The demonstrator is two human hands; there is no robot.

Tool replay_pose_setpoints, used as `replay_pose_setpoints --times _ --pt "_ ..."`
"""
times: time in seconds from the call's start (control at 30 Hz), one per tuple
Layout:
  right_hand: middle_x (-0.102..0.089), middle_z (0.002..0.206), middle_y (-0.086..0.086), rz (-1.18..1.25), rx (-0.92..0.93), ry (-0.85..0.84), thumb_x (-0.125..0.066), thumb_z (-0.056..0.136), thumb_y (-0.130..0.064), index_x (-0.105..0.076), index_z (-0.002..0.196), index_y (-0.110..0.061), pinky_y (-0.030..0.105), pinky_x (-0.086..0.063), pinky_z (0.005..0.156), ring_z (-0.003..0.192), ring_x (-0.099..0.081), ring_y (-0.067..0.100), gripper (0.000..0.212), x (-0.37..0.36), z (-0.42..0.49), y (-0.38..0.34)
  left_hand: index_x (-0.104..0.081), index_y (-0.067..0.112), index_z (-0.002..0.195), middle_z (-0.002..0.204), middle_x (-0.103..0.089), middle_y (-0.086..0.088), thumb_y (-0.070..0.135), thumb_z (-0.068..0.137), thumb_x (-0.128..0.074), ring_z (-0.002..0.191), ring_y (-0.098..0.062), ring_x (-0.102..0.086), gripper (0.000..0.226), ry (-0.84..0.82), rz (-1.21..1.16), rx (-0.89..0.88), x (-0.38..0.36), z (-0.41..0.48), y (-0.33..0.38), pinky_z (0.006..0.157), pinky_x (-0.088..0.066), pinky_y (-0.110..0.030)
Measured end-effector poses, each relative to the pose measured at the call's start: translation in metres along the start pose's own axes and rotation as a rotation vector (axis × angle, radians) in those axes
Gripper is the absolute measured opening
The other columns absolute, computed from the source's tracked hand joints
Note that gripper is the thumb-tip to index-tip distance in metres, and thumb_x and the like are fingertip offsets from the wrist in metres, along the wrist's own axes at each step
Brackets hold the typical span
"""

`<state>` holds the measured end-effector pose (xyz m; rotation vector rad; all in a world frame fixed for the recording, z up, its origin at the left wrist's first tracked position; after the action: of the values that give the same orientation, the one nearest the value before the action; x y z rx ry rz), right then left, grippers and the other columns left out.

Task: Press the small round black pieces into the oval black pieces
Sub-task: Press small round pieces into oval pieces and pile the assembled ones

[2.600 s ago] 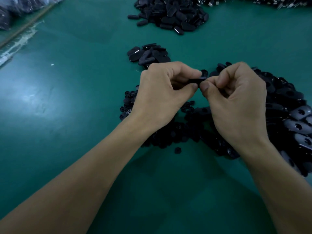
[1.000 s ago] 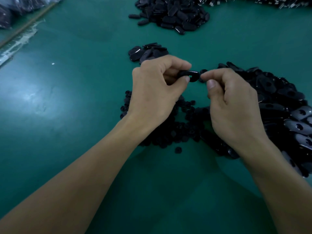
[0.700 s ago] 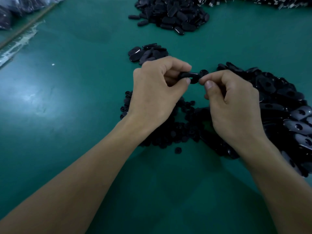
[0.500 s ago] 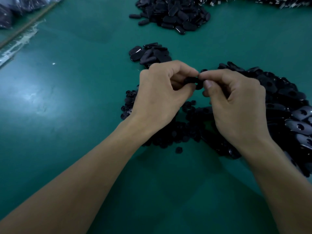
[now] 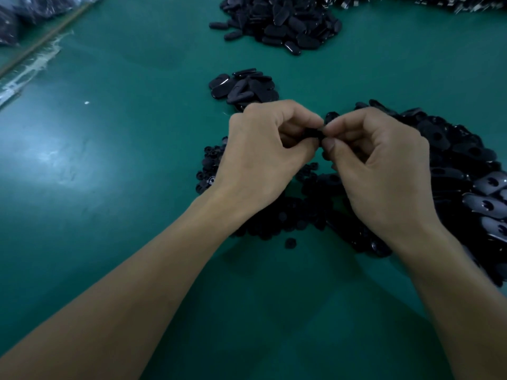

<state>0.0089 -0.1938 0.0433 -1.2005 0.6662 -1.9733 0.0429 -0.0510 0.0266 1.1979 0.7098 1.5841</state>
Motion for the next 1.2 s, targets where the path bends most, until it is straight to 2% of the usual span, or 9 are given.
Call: replay_pose_setpoints --times 0.07,0.17,0.23,0.47,0.6,0.77,0.93,1.03,1.2 --pt "-0.064 0.080 -0.015 0.001 -0.014 0.009 -0.070 0.091 -0.011 -0.051 0.085 -0.037 0.024 -0.055 0.071 0.079 -0.066 0.005 0.032 0.001 0.000 0.002 -0.077 0.023 0.093 0.078 -0.074 0.015 0.006 0.081 -0.080 0.072 0.003 -0.071 0.021 0.002 -0.001 0.006 0.000 0.000 -0.001 0.071 -0.054 -0.012" --pt "-0.067 0.081 -0.005 0.002 -0.053 0.021 -0.072 0.089 -0.015 -0.045 0.082 -0.028 0.042 -0.055 0.068 0.075 -0.067 0.016 0.031 0.004 -0.002 0.009 -0.078 0.021 0.095 0.079 -0.074 0.015 0.006 0.081 -0.080 0.073 0.003 -0.070 0.020 -0.011 0.030 -0.011 -0.002 0.000 0.001 0.072 -0.054 -0.012" --pt "-0.068 0.082 0.000 0.006 -0.070 0.026 -0.071 0.088 -0.016 -0.042 0.082 -0.026 0.046 -0.055 0.065 0.074 -0.067 0.023 0.032 0.005 -0.003 0.010 -0.079 0.019 0.096 0.081 -0.073 0.015 0.004 0.081 -0.079 0.074 0.003 -0.070 0.021 -0.019 0.044 -0.029 -0.003 0.000 0.003 0.071 -0.053 -0.011" --pt "-0.067 0.078 -0.001 -0.007 -0.071 0.019 -0.074 0.086 -0.012 -0.037 0.078 -0.030 0.037 -0.052 0.059 0.068 -0.064 0.017 0.041 0.006 -0.002 0.005 -0.079 0.012 0.098 0.084 -0.075 0.011 -0.004 0.080 -0.075 0.075 0.003 -0.071 0.024 -0.043 0.024 -0.071 -0.006 -0.003 0.007 0.071 -0.053 -0.010" --pt "-0.064 0.076 -0.002 -0.040 -0.043 0.027 -0.073 0.087 -0.012 -0.040 0.078 -0.027 0.023 -0.043 0.050 0.058 -0.054 0.012 0.038 0.007 -0.002 0.001 -0.080 0.012 0.097 0.084 -0.077 0.007 -0.004 0.079 -0.074 0.074 0.001 -0.072 0.025 -0.051 0.016 -0.081 -0.005 -0.001 0.007 0.071 -0.053 -0.013" --pt "-0.066 0.075 0.002 -0.073 -0.050 0.003 -0.073 0.089 -0.012 -0.039 0.075 -0.026 0.037 -0.047 0.058 0.064 -0.062 0.022 0.038 0.004 -0.004 0.003 -0.079 0.011 0.097 0.083 -0.076 0.010 -0.006 0.080 -0.072 0.075 0.004 -0.070 0.025 -0.078 0.046 -0.093 -0.007 -0.001 0.008 0.071 -0.052 -0.011" --pt "-0.061 0.066 -0.013 -0.104 -0.062 0.017 -0.068 0.089 -0.007 -0.044 0.070 -0.027 0.020 -0.045 0.052 0.059 -0.057 0.006 0.037 0.002 -0.004 0.006 -0.079 0.012 0.099 0.086 -0.077 0.005 0.001 0.083 -0.073 0.078 -0.002 -0.071 0.020 -0.070 0.137 -0.160 -0.005 -0.002 0.015 0.076 -0.059 -0.026" --pt "-0.066 0.071 -0.008 -0.073 -0.089 -0.018 -0.063 0.091 -0.007 -0.048 0.074 -0.027 0.043 -0.056 0.066 0.072 -0.068 0.016 0.030 -0.004 -0.006 0.010 -0.079 0.013 0.094 0.082 -0.077 0.006 0.004 0.083 -0.075 0.075 -0.002 -0.069 0.015 -0.056 0.203 -0.189 -0.002 -0.002 0.017 0.073 -0.056 -0.029" --pt "-0.068 0.073 -0.006 0.055 -0.152 -0.100 -0.059 0.089 -0.012 -0.051 0.077 -0.040 0.051 -0.058 0.075 0.079 -0.070 0.024 0.031 -0.013 -0.007 0.015 -0.078 0.014 0.095 0.084 -0.075 0.004 0.006 0.081 -0.071 0.079 -0.013 -0.069 0.017 -0.076 0.320 -0.225 -0.003 -0.001 0.021 0.076 -0.054 -0.036"
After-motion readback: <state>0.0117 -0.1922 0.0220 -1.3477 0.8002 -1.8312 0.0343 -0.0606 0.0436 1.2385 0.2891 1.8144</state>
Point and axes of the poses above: each hand's wrist, its own z-axis towards the middle knuckle, its own x-axis out of the back of the hand, y = z × x, the point moved 10 cm from there along z, towards the middle knuckle
